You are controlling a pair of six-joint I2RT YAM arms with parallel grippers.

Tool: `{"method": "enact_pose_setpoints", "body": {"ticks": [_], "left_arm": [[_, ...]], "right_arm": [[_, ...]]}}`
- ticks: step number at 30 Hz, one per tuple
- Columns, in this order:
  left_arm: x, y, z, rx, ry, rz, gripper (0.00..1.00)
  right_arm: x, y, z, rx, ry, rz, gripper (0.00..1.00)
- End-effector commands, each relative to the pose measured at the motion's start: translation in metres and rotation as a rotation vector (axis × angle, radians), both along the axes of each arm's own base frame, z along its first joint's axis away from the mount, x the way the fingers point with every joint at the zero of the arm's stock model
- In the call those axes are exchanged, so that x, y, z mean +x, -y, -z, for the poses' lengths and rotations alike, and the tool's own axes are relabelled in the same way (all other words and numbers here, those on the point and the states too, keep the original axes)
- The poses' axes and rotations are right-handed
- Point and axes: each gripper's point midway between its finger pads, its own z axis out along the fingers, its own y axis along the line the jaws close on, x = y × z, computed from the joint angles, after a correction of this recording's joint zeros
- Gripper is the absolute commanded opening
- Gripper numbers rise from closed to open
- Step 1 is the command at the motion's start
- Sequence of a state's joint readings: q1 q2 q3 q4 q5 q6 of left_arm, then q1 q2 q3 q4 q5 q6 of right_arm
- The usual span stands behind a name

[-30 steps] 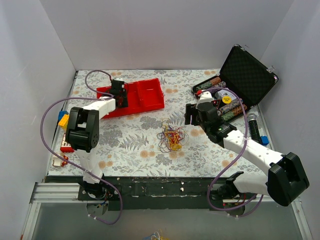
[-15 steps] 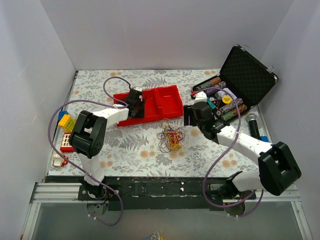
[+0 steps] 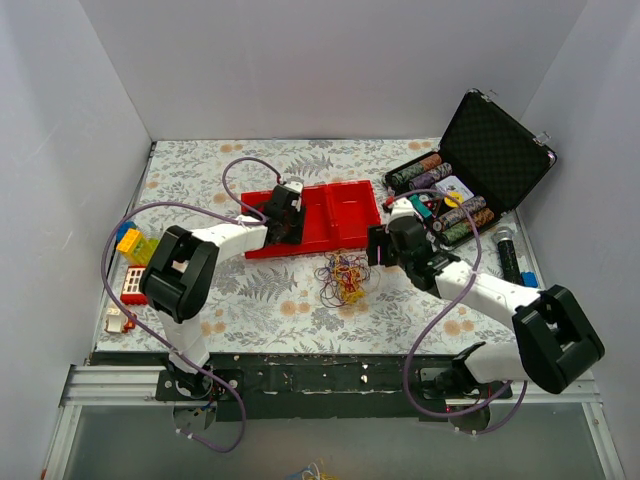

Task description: Untangle the cables

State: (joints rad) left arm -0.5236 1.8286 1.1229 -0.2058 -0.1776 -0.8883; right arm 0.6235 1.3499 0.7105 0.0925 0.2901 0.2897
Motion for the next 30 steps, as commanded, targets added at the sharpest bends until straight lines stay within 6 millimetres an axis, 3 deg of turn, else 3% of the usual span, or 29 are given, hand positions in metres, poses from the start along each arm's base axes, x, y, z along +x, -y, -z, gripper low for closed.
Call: {"method": "enact_pose_setpoints", "body": {"ticks": [1, 2, 7, 9, 14, 18, 20, 25, 29, 30], "left_arm": [[0.005, 0.021, -0.035, -0.038, 0.072, 0.089, 0.46], [0.005, 0.020, -0.036, -0.032, 0.076, 0.093, 0.50], [0.004, 0.008, -0.056, 0.012, 0.125, 0.090, 0.90], [0.005, 0.006, -0.066, 0.016, 0.146, 0.091, 0.98], [0.000, 0.009, -0.079, 0.011, 0.125, 0.123, 0.98], [-0.011, 0.017, -0.091, -0.027, 0.104, 0.186, 0.98], [-0.018, 0.020, -0.094, -0.042, 0.092, 0.226, 0.98], [-0.042, 0.036, -0.097, -0.093, 0.036, 0.386, 0.98], [-0.058, 0.046, -0.099, -0.136, -0.002, 0.491, 0.98], [-0.062, 0.050, -0.101, -0.151, -0.007, 0.511, 0.98]], "right_arm": [[-0.027, -0.016, 0.002, 0.127, -0.002, -0.077, 0.74], [-0.032, -0.018, 0.004, 0.139, -0.010, -0.091, 0.74], [-0.043, -0.030, 0.004, 0.210, -0.013, -0.158, 0.74], [-0.045, -0.036, 0.007, 0.222, -0.028, -0.178, 0.74], [-0.053, -0.052, 0.025, 0.243, -0.088, -0.229, 0.70], [-0.087, -0.068, 0.039, 0.269, -0.169, -0.324, 0.58], [-0.107, -0.072, 0.045, 0.274, -0.197, -0.363, 0.47], [-0.145, -0.069, 0.047, 0.297, -0.233, -0.415, 0.34], [-0.159, -0.062, 0.041, 0.294, -0.239, -0.438, 0.32], [-0.160, -0.057, 0.042, 0.276, -0.247, -0.425, 0.36]]}}
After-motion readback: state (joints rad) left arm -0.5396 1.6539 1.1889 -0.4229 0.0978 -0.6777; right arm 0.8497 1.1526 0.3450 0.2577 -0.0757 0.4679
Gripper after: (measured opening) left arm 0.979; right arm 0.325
